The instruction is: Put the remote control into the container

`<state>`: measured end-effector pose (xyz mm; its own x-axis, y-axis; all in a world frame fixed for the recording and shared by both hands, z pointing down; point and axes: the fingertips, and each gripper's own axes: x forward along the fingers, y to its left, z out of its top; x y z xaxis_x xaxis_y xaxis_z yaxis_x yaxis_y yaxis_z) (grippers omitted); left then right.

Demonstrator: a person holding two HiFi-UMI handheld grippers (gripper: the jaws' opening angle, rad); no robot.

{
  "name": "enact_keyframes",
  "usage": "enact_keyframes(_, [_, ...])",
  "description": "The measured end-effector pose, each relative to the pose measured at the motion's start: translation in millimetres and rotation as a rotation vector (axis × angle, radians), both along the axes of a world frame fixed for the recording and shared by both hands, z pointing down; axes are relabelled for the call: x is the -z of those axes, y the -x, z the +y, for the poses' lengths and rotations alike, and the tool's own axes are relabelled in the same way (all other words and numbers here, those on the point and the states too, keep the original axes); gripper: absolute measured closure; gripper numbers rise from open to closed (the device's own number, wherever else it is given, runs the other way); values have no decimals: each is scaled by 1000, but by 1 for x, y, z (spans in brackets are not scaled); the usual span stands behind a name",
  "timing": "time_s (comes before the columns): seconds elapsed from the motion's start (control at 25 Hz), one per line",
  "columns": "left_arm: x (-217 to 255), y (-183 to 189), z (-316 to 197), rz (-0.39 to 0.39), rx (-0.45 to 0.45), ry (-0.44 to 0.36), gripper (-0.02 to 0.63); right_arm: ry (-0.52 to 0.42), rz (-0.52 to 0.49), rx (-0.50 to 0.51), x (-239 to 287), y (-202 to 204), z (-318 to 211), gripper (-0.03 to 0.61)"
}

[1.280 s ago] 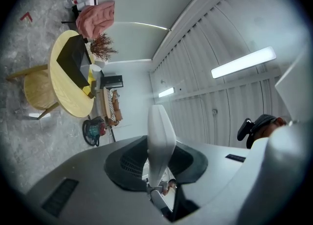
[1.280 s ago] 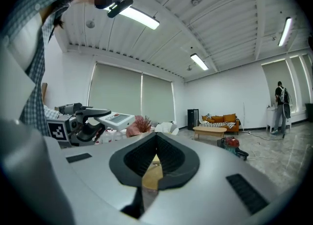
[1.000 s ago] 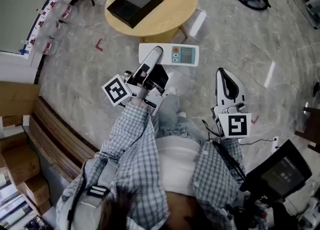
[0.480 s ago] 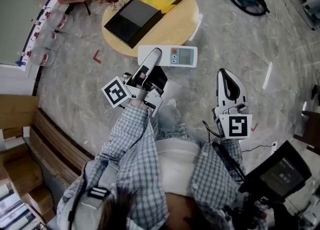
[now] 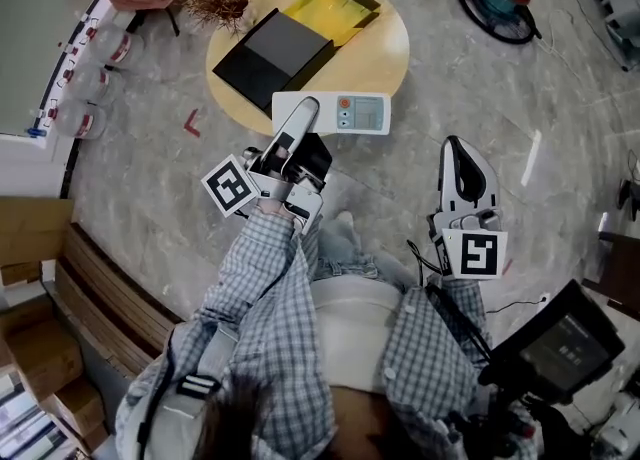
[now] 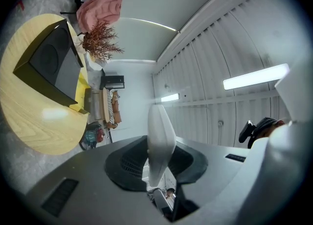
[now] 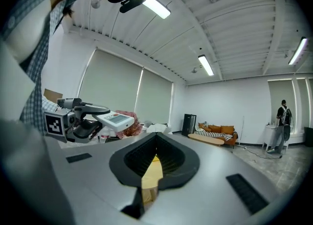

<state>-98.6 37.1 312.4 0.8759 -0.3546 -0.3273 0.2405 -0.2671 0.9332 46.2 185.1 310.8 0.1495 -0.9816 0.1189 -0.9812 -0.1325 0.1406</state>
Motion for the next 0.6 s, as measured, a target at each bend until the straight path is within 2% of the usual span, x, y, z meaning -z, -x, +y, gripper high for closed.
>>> enact_keyframes(0.28, [-7, 8, -11, -45, -15, -14, 517, 20, 2, 16, -3, 5, -15, 574])
enact_keyframes(0.6, [-5, 21, -24, -14, 77, 2, 517, 5, -10, 6, 0, -4, -17, 574])
